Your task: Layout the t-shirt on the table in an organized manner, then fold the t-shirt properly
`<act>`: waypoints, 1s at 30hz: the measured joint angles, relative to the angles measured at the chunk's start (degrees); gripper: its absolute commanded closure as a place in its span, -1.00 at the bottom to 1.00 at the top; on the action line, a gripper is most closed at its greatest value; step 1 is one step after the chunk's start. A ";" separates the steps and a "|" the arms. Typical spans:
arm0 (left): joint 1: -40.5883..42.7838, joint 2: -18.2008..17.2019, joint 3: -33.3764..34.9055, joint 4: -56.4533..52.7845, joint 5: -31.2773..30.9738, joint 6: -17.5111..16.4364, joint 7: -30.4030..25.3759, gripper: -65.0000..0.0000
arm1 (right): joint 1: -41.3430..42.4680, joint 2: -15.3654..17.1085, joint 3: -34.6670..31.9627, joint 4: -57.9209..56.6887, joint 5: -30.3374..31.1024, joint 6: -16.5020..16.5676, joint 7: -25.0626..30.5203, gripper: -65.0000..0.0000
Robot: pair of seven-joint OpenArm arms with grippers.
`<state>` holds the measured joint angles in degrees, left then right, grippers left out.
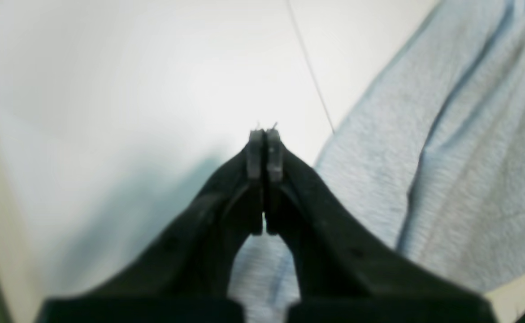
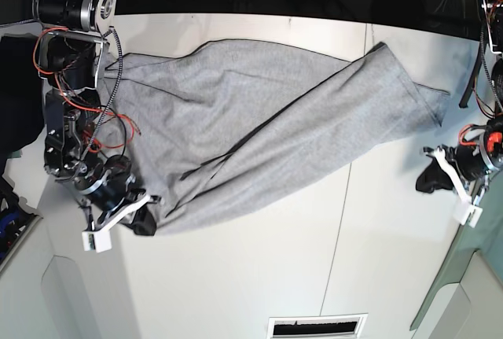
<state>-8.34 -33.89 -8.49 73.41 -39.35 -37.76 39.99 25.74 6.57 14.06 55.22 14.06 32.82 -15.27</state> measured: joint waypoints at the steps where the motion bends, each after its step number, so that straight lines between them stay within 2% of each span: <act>1: -1.31 -0.76 0.02 0.00 -1.20 -0.02 0.61 1.00 | -0.02 0.11 0.00 2.73 0.11 -0.02 0.02 1.00; 2: -2.56 -1.46 0.07 0.00 -2.36 -0.17 1.16 1.00 | -0.17 0.22 0.07 5.38 0.17 -0.04 -0.61 1.00; 7: -5.49 -6.23 0.07 3.10 -6.40 -0.11 1.62 1.00 | -3.08 0.22 0.35 20.22 1.90 -0.09 -11.17 1.00; 11: -2.64 -7.76 -0.13 10.16 -12.81 -1.73 7.39 1.00 | -8.24 1.31 0.44 29.99 5.81 -0.22 -16.59 1.00; 15: 5.53 -7.19 0.24 14.80 -15.91 -1.92 8.28 1.00 | -15.89 1.86 0.81 33.09 7.34 -0.57 -16.76 1.00; 20: 14.67 -5.44 0.17 14.47 -14.56 -1.86 8.59 1.00 | -25.29 1.46 0.74 32.44 7.37 -0.48 -16.24 1.00; 24: 18.88 -2.43 0.20 14.16 -13.18 -1.77 8.57 1.00 | -30.91 1.51 0.72 32.41 7.52 -0.42 -11.47 1.00; 30: 20.90 -1.53 0.17 14.16 -12.13 -1.75 8.13 1.00 | -32.89 1.51 0.72 32.41 5.53 -0.48 -10.93 1.00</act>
<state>12.56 -35.42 -8.32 87.57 -51.48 -39.51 48.12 -7.16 8.08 14.79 87.64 19.59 32.34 -26.20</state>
